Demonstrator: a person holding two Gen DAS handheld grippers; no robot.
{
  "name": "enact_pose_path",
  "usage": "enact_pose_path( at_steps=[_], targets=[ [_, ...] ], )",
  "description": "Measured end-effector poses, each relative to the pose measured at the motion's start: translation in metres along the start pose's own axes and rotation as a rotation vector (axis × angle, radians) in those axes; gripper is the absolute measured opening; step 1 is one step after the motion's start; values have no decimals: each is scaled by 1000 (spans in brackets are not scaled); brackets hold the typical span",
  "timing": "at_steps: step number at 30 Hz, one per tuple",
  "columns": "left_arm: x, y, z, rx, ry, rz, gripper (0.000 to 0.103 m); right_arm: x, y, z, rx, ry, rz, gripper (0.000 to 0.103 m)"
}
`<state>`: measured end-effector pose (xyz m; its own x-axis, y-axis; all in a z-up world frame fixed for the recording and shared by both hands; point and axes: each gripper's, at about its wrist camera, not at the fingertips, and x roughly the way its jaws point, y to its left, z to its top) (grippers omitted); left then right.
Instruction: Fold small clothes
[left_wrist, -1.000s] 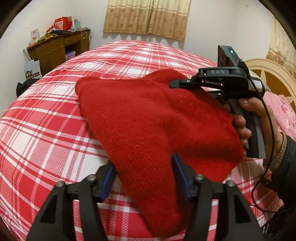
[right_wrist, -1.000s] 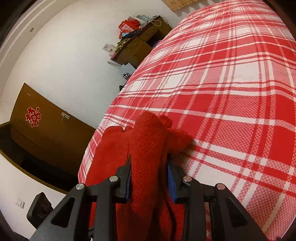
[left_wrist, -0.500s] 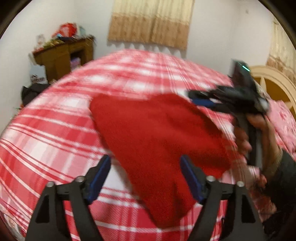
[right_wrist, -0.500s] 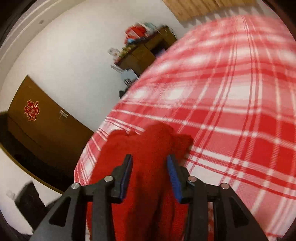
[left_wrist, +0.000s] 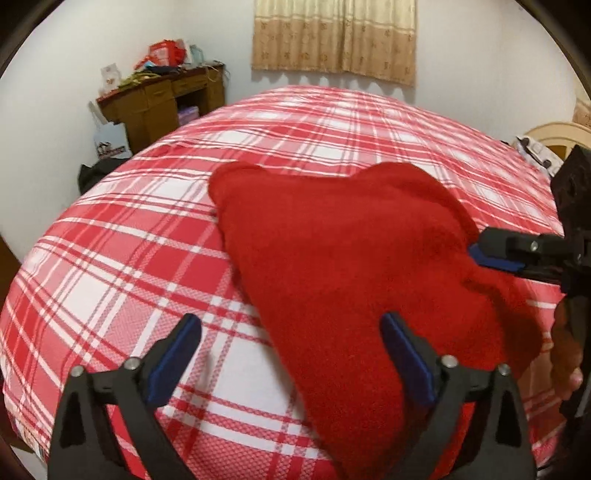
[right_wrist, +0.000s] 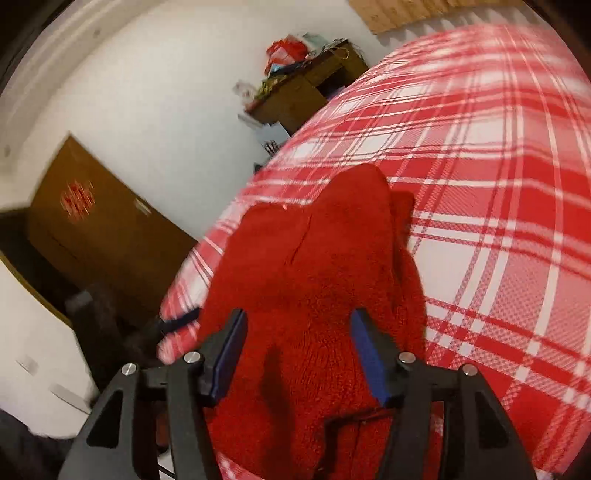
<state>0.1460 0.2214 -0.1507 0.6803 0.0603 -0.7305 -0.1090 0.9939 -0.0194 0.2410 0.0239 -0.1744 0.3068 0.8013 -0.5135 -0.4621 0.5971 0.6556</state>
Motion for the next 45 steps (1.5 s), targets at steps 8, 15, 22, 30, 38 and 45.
enact_pose_path(
  at_steps=[8, 15, 22, 30, 38, 45],
  targets=[
    [-40, -8, -6, 6, -37, 7, 101, -34, 29, -14, -23, -92, -95, 69],
    [-77, -22, 2, 12, -135, -14, 101, -99, 83, -51, -205, -250, -336, 76],
    [-111, -35, 11, 55, -210, -56, 101, -128, 113, -57, -298, -337, -417, 81],
    [-112, -34, 12, 58, -218, -58, 101, -125, 126, -62, -333, -331, -405, 81],
    [-107, -31, 12, 46, -206, -59, 101, -118, 124, -62, -327, -323, -399, 81],
    [-108, -29, 12, 44, -210, -62, 101, -118, 127, -64, -336, -326, -395, 81]
  ],
)
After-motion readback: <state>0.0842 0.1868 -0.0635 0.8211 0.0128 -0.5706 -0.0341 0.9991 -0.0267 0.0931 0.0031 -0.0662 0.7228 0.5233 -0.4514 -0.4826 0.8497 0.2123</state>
